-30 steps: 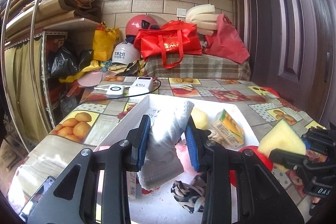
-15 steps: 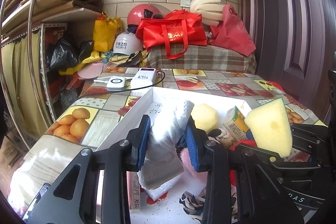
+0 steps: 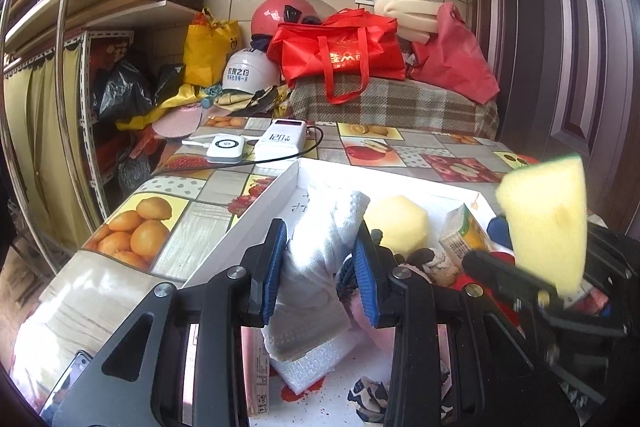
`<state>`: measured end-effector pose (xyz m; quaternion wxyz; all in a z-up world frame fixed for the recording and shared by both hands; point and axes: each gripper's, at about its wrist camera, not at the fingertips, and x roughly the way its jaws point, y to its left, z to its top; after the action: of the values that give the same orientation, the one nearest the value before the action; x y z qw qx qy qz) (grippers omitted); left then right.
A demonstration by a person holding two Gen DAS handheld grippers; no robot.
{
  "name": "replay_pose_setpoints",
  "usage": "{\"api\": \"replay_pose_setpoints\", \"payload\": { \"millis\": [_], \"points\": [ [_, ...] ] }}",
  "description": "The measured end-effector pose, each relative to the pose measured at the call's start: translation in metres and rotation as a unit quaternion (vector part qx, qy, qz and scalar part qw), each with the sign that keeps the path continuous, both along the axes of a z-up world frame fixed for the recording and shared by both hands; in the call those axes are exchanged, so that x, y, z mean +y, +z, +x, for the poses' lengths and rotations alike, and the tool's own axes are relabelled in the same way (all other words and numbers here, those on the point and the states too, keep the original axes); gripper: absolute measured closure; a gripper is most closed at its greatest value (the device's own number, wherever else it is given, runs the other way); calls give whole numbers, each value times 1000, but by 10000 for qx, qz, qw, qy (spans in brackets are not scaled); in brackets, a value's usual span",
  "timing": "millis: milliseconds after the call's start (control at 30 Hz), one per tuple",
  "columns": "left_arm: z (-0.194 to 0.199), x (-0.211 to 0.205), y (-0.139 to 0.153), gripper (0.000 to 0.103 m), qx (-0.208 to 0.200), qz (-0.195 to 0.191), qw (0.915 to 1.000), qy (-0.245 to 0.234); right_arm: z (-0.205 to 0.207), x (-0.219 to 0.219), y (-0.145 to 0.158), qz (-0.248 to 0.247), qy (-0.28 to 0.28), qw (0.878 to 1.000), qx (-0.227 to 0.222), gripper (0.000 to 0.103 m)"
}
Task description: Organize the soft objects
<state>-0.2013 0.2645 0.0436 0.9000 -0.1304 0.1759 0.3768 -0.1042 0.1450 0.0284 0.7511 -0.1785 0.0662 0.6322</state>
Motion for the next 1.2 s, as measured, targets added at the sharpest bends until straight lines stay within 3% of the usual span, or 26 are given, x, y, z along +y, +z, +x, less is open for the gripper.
{"api": "replay_pose_setpoints", "payload": {
  "millis": [167, 467, 500, 533, 567, 600, 633, 733, 1200],
  "points": [
    [-1, 5, -1, 70, -16, -134, 9999, 31, -14, 14, -6, -455, 304, 9982, -258, 75],
    [5, -10, 1, 66, 156, 288, 9994, 100, 18, 24, -5, -681, -110, 9963, 504, 74],
    [5, -10, 2, 61, 164, 324, 9993, 133, 16, 24, -5, -676, -117, 9966, 463, 67],
    [5, -12, 2, 46, 168, 385, 9989, 197, 14, 22, -6, -659, -128, 9969, 405, 42],
    [4, -14, 3, 33, 165, 453, 9985, 272, 11, 21, -6, -612, -137, 9975, 331, 25],
    [3, -16, 3, 7, 154, 515, 9980, 319, 9, 18, -6, -557, -139, 9980, 265, 6],
    [2, -19, 4, 0, 135, 591, 9976, 348, 7, 16, -6, -495, -135, 9985, 213, 0],
    [1, -24, 4, 0, 118, 748, 9965, 358, 6, 13, -5, -388, -165, 9990, 161, 0],
    [-10, -28, 7, 0, -125, 769, 9961, 422, 17, -14, 1, 15, -525, 9976, 440, 0]
  ]
}}
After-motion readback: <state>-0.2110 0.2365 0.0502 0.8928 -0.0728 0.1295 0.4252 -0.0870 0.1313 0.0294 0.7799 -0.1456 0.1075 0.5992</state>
